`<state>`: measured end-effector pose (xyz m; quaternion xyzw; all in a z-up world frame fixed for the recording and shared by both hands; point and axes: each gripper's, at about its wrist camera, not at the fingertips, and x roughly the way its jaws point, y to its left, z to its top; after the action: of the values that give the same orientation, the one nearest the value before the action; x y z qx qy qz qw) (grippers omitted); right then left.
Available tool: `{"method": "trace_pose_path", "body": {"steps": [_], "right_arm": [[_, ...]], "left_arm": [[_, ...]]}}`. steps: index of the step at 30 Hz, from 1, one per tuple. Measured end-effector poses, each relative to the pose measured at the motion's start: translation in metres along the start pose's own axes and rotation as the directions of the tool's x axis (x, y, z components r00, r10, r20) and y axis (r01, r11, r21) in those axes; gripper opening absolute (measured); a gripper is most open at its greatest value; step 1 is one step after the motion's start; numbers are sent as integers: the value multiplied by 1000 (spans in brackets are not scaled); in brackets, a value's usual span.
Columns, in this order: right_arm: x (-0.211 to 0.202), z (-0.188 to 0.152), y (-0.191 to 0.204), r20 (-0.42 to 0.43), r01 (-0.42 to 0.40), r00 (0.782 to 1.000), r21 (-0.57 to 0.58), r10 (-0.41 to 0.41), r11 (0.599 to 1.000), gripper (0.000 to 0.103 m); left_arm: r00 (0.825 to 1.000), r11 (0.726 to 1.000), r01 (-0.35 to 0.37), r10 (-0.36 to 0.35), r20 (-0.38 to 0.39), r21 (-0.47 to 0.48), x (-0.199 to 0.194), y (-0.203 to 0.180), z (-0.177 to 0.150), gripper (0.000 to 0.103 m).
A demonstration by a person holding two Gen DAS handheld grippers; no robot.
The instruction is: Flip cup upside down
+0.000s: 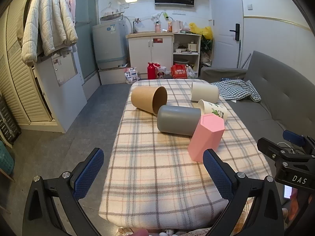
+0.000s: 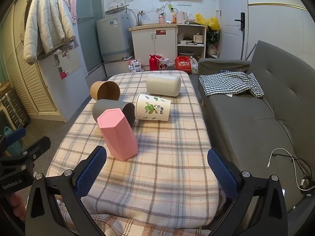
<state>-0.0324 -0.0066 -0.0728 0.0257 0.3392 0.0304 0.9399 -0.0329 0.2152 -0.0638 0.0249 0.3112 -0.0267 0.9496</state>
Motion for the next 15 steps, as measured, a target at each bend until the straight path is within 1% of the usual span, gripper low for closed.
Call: {"method": "trace_pose_path", "body": {"steps": [15], "right_arm": [[0,0,1,-1,1,1000,-1,-1,1000,103]], "left_arm": [[1000,1000,-1,1,0,-1,-1,-1,0,103]]}}
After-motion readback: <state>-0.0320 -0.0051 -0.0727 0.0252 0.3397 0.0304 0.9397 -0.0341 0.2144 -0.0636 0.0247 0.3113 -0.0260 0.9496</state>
